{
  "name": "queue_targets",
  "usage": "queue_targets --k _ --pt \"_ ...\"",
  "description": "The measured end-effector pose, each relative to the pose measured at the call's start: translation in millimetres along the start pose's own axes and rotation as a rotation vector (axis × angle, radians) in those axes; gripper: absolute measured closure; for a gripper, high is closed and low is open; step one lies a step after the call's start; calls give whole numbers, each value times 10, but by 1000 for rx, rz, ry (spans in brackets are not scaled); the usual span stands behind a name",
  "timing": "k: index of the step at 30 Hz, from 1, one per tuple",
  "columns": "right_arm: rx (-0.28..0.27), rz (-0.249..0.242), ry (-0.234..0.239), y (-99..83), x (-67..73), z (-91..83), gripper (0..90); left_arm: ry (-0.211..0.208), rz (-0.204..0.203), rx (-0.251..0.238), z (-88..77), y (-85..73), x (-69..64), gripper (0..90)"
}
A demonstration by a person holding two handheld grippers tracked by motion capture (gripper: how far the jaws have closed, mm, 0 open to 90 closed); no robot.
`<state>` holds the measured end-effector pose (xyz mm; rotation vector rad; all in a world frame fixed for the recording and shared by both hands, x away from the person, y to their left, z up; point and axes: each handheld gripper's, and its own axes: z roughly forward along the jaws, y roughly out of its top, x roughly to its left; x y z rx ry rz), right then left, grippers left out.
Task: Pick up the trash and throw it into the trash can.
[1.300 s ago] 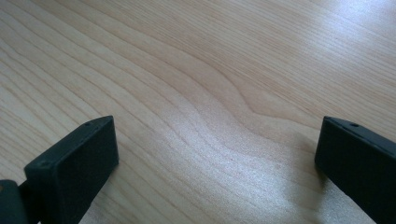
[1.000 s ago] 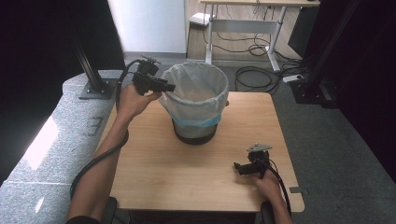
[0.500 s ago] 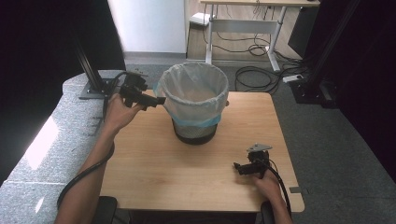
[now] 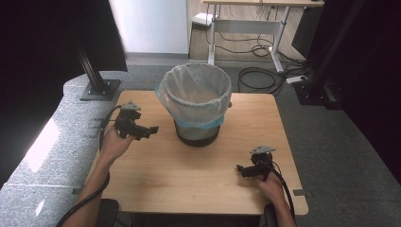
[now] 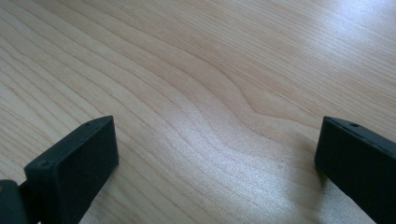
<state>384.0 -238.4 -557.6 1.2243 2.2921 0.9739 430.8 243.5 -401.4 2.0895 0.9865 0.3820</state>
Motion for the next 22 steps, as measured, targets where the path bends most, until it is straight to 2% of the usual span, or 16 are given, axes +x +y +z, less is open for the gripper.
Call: queue_targets --k 3,7,11,18,22 --pt "0 1 0 0 1 0 0 1 -7 15 135 -235 0 0" --pt "-2 1 -1 -1 2 1 0 27 14 44 341 -536 -18 0" --pt "-3 1 -1 -1 2 2 0 25 25 73 533 -804 -67 0" --pt "-3 3 -2 -1 4 1 0 34 37 115 746 -1112 -135 0" --pt "-3 2 -3 -2 4 1 0 42 27 133 815 -1254 -143 0"
